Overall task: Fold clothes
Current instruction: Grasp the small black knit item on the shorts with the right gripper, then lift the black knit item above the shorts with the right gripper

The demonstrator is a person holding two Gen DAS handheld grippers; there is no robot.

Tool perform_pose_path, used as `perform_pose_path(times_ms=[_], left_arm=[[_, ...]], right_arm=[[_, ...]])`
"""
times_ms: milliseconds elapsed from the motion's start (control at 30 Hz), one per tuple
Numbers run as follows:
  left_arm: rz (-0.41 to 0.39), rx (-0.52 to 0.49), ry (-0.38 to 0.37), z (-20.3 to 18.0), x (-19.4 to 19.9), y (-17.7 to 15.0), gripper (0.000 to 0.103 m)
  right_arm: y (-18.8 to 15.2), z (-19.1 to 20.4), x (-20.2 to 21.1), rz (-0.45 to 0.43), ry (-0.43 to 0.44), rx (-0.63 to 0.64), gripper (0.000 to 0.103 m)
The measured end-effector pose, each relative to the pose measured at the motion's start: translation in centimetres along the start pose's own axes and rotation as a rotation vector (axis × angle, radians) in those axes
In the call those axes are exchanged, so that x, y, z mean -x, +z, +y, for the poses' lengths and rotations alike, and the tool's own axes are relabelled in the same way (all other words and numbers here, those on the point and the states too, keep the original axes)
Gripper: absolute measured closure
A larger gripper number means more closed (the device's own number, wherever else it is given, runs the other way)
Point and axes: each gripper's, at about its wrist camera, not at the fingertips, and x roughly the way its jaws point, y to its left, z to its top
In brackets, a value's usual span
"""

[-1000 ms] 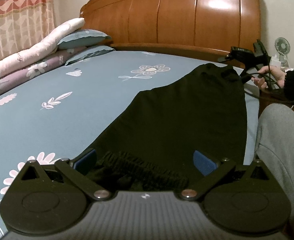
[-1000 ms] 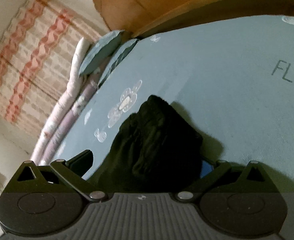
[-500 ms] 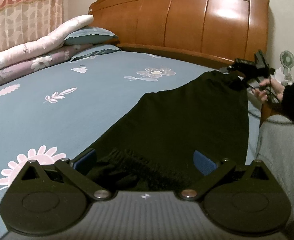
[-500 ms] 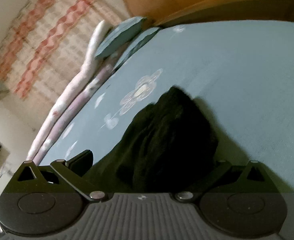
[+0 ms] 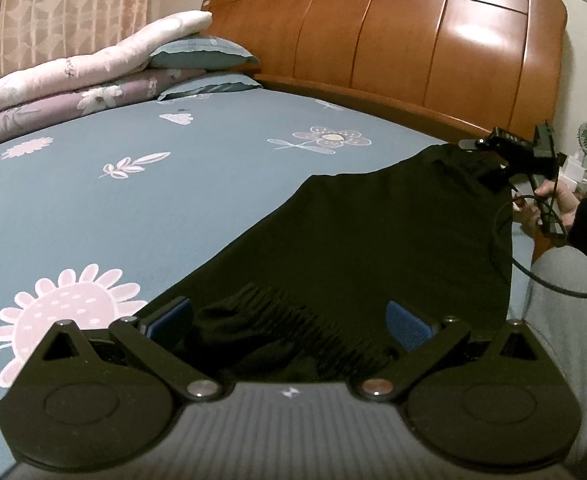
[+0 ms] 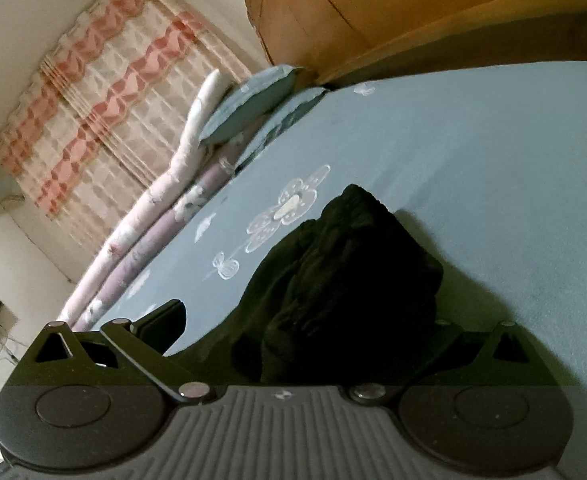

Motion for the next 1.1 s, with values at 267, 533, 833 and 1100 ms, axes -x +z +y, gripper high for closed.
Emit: perform_pose_path(times_ms=[267, 533, 833, 1100], left_arm=[[-0.023, 0.030, -0.004, 0.5, 0.4, 0.1, 0.001], [-0.028, 0.039, -0.003, 0.5, 0.4, 0.1, 0.001], [-0.038, 0.041, -0.011, 0.7, 1.1, 0.2, 0.001], [-0.075, 0.031, -0.020, 0.4, 2.1, 0.6, 0.001]], right_arm=[[0.7, -0.7, 0.2, 0.027, -0.028, -0.057, 0.017], [0.6, -1.7, 0.7, 0.031, -0.082, -0.102, 0.049], [0.7, 1.2, 1.1, 0.034, -0.148, -0.039, 0.057], [1.5, 5.7, 2.2, 0.060, -0.177, 0.065, 0.063]])
